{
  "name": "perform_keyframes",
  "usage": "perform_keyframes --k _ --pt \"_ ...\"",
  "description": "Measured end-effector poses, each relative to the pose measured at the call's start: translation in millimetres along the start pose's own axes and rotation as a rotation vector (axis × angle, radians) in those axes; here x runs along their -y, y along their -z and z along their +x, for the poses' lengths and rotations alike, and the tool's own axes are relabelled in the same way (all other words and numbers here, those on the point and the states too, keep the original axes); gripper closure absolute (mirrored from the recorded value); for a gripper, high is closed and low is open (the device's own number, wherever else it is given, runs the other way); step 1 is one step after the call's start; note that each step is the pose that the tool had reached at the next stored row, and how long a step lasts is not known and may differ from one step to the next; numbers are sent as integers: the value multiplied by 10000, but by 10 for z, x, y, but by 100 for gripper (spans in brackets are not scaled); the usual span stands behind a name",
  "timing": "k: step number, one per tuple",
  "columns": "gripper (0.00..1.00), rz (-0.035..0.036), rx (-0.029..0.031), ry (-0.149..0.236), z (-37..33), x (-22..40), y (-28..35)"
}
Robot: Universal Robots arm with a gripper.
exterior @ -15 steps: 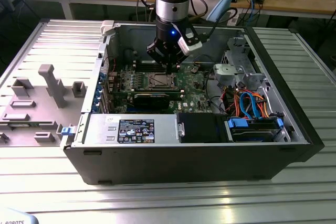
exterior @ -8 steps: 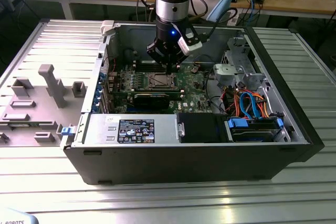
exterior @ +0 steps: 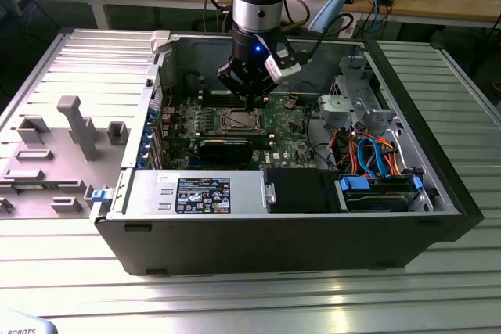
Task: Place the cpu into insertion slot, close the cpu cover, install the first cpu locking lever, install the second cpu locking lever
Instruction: 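Install the second cpu locking lever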
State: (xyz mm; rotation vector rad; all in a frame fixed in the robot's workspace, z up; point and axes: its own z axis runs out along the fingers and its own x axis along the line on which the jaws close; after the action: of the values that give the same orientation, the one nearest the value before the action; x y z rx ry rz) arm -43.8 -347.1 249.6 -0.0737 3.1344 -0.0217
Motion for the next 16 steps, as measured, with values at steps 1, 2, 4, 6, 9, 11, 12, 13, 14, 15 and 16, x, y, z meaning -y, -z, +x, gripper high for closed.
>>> perform_keyframes --k 1,2,4,6,9,11,12,13,14,15,16 --pt "89 -1 -1 0 0 0 0" --pt "89 -2 -12 0 0 0 0" --pt "89 -7 -78 2 0 0 -1" --pt "89 -11 -180 3 0 0 0" --pt "89 -20 -410 4 1 0 1" --pt "89 -22 -409 6 0 0 -1" --pt "89 -22 -410 6 0 0 -1" --pt "89 -22 -409 6 0 0 -1" --pt "89 -29 -416 8 -1 3 -3" --pt "89 -30 -443 8 0 12 -2" --pt "89 -32 -467 6 1 36 -2"
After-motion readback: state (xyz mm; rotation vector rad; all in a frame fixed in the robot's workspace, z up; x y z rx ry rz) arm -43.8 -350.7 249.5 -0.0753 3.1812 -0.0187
